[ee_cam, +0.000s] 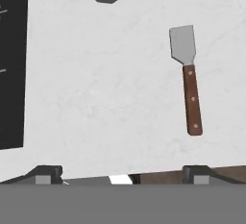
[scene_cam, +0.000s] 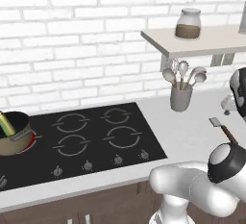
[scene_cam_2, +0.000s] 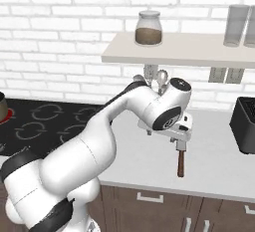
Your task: Put the corn and mushroom in the pot. Retrieve the spatula and lightly stir the vegetables in the pot.
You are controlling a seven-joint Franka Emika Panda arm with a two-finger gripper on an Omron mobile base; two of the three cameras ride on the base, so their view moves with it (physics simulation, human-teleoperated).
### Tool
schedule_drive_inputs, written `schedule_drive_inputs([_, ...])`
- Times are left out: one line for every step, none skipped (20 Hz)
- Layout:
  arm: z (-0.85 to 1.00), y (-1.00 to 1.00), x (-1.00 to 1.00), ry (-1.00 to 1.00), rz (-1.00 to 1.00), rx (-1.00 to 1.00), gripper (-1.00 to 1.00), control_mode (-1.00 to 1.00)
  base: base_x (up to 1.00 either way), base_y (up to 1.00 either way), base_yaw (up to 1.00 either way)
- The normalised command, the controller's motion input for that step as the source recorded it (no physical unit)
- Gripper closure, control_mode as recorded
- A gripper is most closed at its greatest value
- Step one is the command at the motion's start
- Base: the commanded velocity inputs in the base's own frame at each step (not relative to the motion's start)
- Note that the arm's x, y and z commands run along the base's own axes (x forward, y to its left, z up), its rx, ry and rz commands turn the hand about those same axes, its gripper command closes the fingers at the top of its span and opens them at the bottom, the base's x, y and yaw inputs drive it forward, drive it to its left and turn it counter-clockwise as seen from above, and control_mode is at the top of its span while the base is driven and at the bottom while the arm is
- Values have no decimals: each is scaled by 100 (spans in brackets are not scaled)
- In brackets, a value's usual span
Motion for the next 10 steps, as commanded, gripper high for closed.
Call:
schedule_drive_inputs([-79, -79, 0, 4, 0, 0, -100, -100, 0, 0, 0])
schedule_drive_inputs([-79, -82, 0, 4, 0, 0, -100, -100, 0, 0, 0])
schedule_drive_inputs([-78, -81, 0, 2, 0, 0, -100, -100, 0, 0, 0])
schedule_drive_inputs([-72, -72, -4, 0, 0, 0, -100, -100, 0, 0, 0])
schedule_drive_inputs([-73, -47, -21, 0, 0, 0, -100, -100, 0, 0, 0])
schedule_drive_inputs([-73, -36, -19, 0, 0, 0, -100, -100, 0, 0, 0])
schedule_drive_inputs([-70, -17, -19, 0, 0, -3, -100, -100, 0, 0, 0])
schedule_drive_inputs([-69, -11, -11, 0, 0, -5, -100, -100, 0, 0, 0])
schedule_drive_inputs([-63, -12, -3, 0, 1, -3, -100, -100, 0, 0, 0])
schedule_drive_inputs([-57, -11, 0, 0, 1, -3, -100, -100, 0, 0, 0])
